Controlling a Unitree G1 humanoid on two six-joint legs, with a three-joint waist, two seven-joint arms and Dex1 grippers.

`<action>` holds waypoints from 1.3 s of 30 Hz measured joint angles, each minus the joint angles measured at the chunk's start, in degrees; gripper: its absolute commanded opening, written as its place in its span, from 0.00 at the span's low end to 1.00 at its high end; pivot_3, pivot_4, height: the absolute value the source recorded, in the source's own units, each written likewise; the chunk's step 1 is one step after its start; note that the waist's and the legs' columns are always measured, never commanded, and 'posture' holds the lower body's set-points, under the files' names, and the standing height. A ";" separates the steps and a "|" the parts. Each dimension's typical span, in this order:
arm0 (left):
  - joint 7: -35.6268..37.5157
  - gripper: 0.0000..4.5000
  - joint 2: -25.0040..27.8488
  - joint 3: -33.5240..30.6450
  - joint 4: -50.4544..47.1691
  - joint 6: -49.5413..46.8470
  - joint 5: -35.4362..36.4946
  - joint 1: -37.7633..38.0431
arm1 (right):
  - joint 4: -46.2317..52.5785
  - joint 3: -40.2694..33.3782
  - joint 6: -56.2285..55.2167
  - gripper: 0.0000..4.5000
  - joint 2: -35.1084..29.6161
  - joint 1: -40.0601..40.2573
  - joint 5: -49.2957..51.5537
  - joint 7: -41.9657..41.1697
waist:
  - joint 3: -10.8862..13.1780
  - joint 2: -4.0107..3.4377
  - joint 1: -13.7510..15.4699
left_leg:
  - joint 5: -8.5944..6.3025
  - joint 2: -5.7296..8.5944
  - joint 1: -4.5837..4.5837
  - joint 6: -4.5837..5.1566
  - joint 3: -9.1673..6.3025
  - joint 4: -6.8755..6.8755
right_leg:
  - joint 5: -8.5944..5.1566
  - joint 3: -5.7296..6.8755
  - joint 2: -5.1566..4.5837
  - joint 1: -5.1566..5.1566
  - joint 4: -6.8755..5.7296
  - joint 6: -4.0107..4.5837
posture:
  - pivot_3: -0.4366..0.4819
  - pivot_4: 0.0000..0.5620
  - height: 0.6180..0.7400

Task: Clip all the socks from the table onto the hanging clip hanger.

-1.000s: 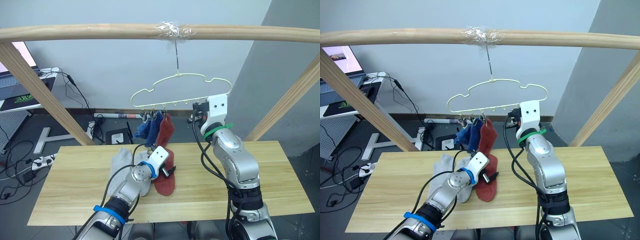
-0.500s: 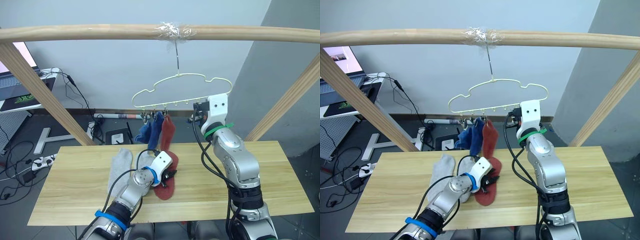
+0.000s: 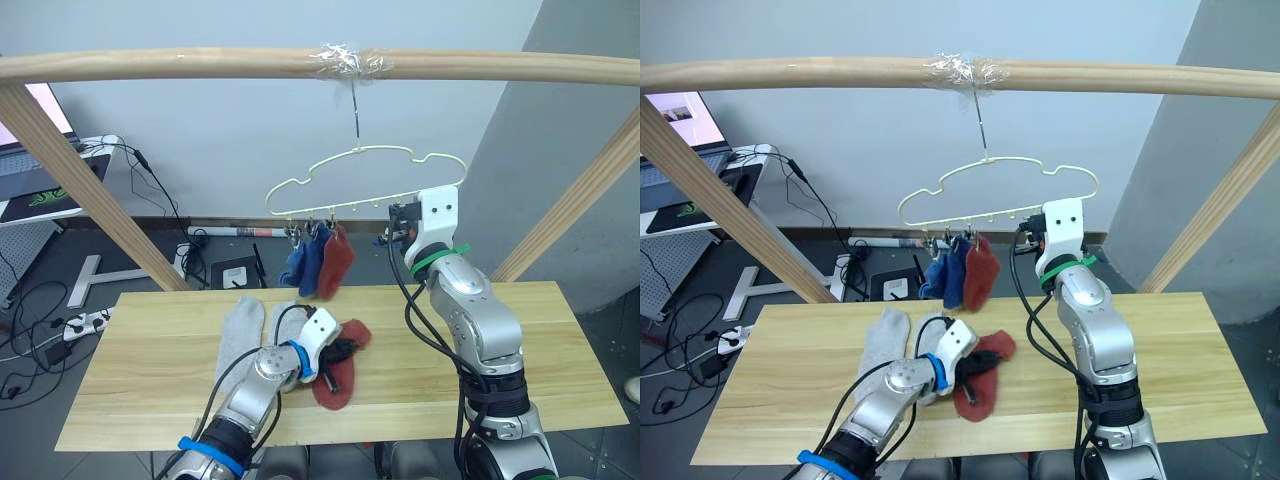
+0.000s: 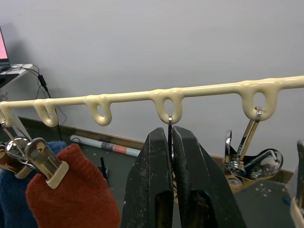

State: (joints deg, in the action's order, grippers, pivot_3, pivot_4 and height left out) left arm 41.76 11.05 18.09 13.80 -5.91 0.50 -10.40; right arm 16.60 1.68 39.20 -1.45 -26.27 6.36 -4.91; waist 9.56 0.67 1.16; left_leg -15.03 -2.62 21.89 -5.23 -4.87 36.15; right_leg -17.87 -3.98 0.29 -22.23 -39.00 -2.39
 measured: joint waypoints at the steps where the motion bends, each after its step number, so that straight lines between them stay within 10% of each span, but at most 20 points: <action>1: 0.76 0.01 -0.98 -1.14 -3.44 -0.67 3.29 0.37 | 0.59 -2.21 2.08 0.00 1.26 -0.56 1.88 0.35 | 0.00 0.00 0.00 | 0.00 0.00 0.01 0.00 -0.03 0.00 | 0.00 0.02 0.00 0.00 0.00 0.00 | 0.56 0.33 1.00; 18: -5.55 0.01 -5.74 -6.17 -20.62 -3.23 12.53 -1.57 | 3.59 -35.25 38.91 0.00 8.93 -19.50 25.88 15.43 | 0.13 -0.21 0.00 | 0.00 0.02 0.06 0.01 -0.06 -0.04 | 0.00 0.04 -0.01 0.00 0.05 0.01 | 0.55 0.33 1.00; 39: -8.42 0.01 -9.03 -4.88 -14.84 3.73 10.85 -7.32 | 3.38 -42.55 46.22 0.00 9.22 -22.83 37.75 27.82 | 0.14 -0.21 0.12 | 0.00 0.05 0.11 0.01 -0.06 -0.03 | 0.00 0.05 -0.02 -0.01 0.09 0.01 | 0.55 0.30 1.00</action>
State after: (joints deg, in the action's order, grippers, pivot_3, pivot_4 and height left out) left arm 33.34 2.02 13.21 -1.04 -2.19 11.36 -17.72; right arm 19.98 -40.87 85.42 7.77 -49.11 44.11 22.91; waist 9.70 0.46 1.28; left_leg -15.03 -2.57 22.00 -5.22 -4.93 36.11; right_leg -17.87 -3.93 0.27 -22.24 -38.91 -2.38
